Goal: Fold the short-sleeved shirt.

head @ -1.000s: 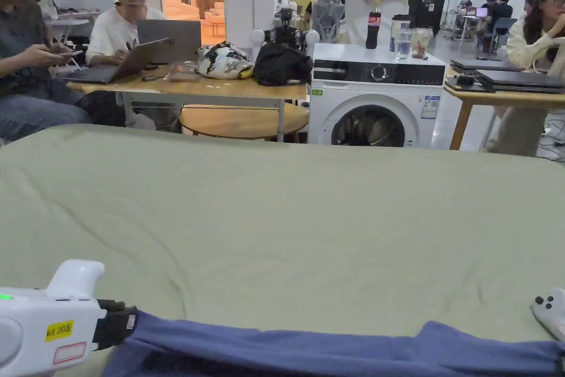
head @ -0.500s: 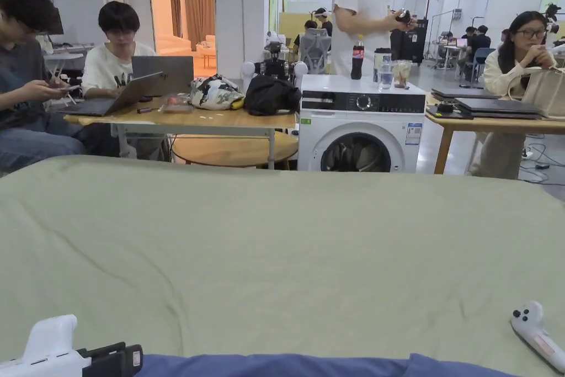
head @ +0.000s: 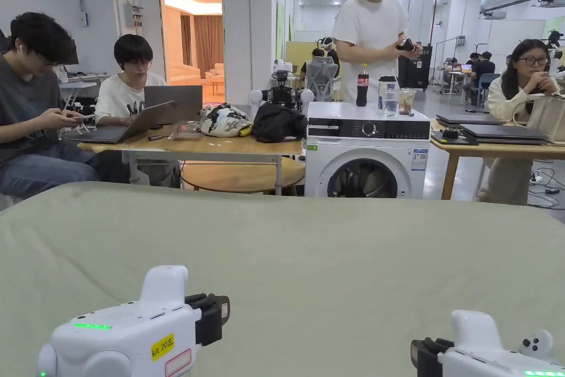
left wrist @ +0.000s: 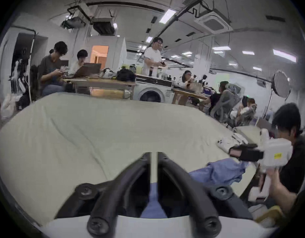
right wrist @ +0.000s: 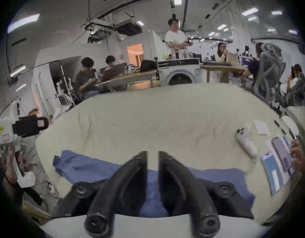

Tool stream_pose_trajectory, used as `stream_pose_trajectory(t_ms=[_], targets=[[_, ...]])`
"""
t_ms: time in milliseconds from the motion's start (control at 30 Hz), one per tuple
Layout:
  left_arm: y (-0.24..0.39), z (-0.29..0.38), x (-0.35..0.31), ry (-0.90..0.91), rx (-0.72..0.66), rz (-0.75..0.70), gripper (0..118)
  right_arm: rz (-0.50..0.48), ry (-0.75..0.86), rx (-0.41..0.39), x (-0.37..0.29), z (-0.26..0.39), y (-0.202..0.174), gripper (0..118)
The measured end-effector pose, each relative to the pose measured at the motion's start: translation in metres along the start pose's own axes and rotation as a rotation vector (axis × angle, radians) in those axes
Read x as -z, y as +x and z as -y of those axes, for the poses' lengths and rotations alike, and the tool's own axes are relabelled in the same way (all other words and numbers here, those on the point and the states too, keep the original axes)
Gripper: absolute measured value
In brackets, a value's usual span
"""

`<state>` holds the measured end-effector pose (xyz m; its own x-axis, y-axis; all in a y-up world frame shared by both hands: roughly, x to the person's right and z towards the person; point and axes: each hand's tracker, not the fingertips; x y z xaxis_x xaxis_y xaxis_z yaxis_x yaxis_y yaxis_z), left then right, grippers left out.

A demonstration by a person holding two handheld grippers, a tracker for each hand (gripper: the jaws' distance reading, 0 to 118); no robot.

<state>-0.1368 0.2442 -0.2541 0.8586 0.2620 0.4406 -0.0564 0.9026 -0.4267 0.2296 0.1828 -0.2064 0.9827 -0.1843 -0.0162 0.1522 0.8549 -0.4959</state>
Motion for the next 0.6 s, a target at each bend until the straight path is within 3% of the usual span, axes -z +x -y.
stream_pose_trajectory(t_ms=[67,167,367,400,467,500,600], targets=[[0.004,0.002,0.002,-0.012,0.022,-0.007,0,0.057,-0.002,-0.054,0.004,0.002,-0.006,0],[0.001,0.003,0.002,-0.029,0.043,-0.031,0,0.06,-0.024,-0.028,0.009,0.0,-0.005,0],[-0.053,0.0,-0.007,-0.076,-0.119,-0.02,0,0.048,-0.027,-0.021,0.002,0.002,0.004,0],[-0.071,0.002,-0.007,-0.105,-0.191,-0.033,9,0.05,-0.028,-0.026,-0.001,0.004,0.004,0],[-0.113,0.013,-0.011,-0.14,-0.357,-0.07,52,0.027,-0.039,-0.02,-0.004,0.007,0.011,0],[-0.136,0.023,-0.015,-0.148,-0.438,-0.035,64,0.012,-0.048,-0.007,-0.006,0.01,0.014,0],[-0.187,0.057,-0.029,-0.142,-0.65,0.108,64,0.0,-0.069,0.015,-0.008,0.018,0.023,0]])
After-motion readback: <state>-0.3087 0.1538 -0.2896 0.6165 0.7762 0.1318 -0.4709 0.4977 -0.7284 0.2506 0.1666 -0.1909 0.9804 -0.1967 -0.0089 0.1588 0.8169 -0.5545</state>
